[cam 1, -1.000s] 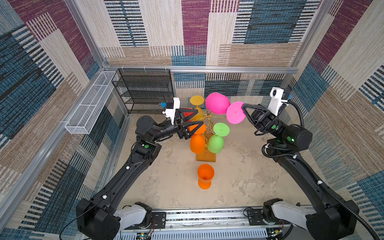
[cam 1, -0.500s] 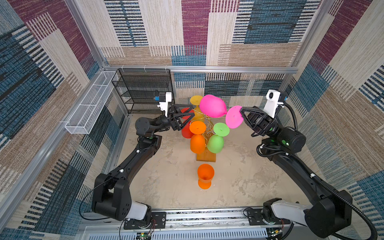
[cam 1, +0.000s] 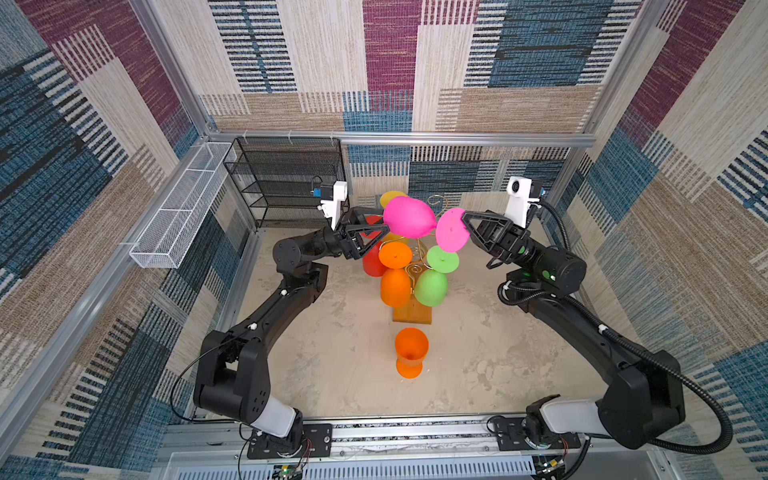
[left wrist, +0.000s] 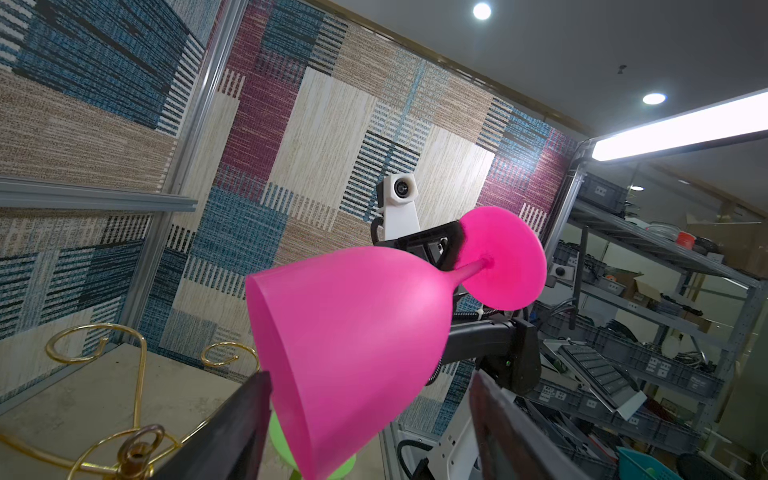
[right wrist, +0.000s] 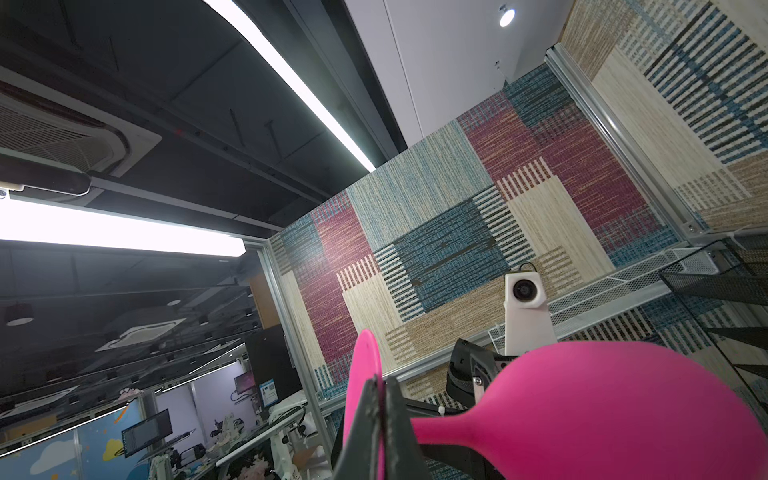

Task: Take the wine glass off the wine glass rack
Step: 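Grasp the magenta glass bowl with the left gripper while right holds the foot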

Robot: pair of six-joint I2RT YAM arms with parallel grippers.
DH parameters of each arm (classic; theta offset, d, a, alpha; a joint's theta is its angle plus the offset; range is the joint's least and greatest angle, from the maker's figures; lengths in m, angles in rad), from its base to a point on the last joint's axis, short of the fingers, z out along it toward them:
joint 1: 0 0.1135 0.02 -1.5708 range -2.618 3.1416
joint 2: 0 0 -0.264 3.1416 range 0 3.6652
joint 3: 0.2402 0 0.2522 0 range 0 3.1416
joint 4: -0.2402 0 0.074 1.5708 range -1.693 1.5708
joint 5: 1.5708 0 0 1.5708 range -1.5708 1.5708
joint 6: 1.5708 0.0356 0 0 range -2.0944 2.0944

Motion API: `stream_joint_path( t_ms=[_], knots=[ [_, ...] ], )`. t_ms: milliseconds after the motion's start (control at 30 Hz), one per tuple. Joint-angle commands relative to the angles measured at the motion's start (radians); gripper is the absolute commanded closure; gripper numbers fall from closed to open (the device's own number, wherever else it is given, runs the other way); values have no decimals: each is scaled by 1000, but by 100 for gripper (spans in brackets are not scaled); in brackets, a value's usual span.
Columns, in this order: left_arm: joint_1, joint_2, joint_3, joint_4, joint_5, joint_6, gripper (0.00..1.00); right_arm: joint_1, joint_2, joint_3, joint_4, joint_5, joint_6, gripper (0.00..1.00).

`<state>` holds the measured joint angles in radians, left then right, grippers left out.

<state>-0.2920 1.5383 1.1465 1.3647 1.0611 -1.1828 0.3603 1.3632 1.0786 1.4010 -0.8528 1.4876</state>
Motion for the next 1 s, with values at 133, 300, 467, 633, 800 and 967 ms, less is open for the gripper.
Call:
stream_joint_path(
  t_ms=[133, 300, 467, 633, 800, 967],
  knots=[
    [-15, -5, 5, 43, 22, -18, 35, 6, 21, 10, 123, 11, 28, 100],
    [-19, -29, -9, 42, 23, -12, 53, 6, 20, 1, 119, 18, 25, 100],
    [-19, -54, -24, 43, 18, -9, 66, 6, 9, -7, 82, 25, 3, 100],
    [-19, -78, -38, 43, 17, -8, 78, 5, -13, -31, 12, 36, -38, 91],
    [-19, -103, -49, 43, 12, -7, 86, 5, -41, -40, -61, 37, -82, 73],
    [-19, -139, -63, 43, 14, 9, 91, 0, -80, -43, -187, 42, -178, 48]
  ],
)
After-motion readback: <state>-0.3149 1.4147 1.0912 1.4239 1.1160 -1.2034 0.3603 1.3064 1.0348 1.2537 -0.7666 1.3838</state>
